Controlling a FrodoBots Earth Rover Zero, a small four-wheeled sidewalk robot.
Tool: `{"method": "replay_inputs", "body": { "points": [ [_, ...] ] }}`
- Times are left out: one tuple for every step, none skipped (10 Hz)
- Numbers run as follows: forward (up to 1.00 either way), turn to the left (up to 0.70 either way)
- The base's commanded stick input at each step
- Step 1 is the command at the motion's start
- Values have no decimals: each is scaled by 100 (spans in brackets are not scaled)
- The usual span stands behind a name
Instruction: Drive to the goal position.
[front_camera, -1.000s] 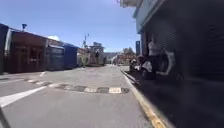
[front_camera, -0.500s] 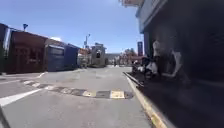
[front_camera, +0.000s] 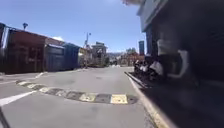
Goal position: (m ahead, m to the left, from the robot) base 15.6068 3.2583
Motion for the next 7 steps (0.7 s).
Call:
{"method": "replay_inputs", "body": {
  "points": [
    [45,0],
    [45,0],
    [45,0],
    [45,0],
    [45,0],
    [45,0],
    [45,0]
  ]
}}
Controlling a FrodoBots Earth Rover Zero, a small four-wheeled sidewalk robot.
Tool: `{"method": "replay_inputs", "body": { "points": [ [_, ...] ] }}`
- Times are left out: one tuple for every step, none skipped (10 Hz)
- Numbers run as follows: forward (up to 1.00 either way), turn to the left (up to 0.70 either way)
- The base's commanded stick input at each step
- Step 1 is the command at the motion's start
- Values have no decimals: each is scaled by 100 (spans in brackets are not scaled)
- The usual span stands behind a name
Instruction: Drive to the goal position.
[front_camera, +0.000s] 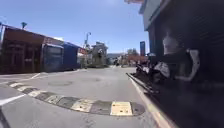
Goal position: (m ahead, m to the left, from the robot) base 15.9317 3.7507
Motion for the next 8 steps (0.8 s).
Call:
{"method": "replay_inputs", "body": {
  "points": [
    [45,0],
    [45,0],
    [45,0],
    [45,0],
    [45,0],
    [45,0],
    [45,0],
    [45,0]
  ]
}}
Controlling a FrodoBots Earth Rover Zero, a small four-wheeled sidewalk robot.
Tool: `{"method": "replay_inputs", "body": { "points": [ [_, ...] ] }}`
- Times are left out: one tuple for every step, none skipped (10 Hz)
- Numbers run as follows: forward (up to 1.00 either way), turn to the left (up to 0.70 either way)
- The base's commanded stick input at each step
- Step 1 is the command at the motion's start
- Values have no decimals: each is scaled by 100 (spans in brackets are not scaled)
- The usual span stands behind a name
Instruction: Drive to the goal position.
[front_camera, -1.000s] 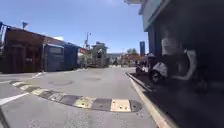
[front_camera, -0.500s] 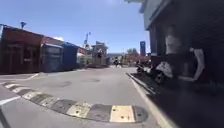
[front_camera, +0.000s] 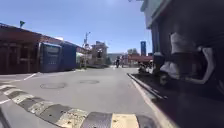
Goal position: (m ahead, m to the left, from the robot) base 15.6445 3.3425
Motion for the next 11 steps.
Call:
{"method": "replay_inputs", "body": {
  "points": [
    [45,0],
    [45,0],
    [45,0],
    [45,0],
    [45,0],
    [45,0],
    [45,0],
    [45,0],
    [45,0],
    [45,0],
    [45,0]
  ]
}}
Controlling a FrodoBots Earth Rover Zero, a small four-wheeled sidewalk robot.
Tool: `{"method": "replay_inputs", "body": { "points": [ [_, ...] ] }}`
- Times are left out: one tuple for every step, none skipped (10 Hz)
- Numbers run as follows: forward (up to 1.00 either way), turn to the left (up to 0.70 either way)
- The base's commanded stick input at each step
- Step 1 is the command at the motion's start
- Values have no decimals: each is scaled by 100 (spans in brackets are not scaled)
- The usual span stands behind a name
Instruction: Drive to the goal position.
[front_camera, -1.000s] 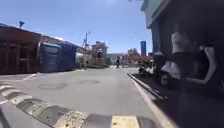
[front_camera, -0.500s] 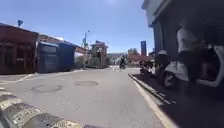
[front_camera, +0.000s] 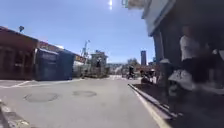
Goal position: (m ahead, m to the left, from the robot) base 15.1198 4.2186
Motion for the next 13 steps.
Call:
{"method": "replay_inputs", "body": {
  "points": [
    [45,0],
    [45,0],
    [45,0],
    [45,0],
    [45,0],
    [45,0],
    [45,0],
    [45,0],
    [45,0],
    [45,0],
    [45,0],
    [45,0],
    [45,0]
  ]
}}
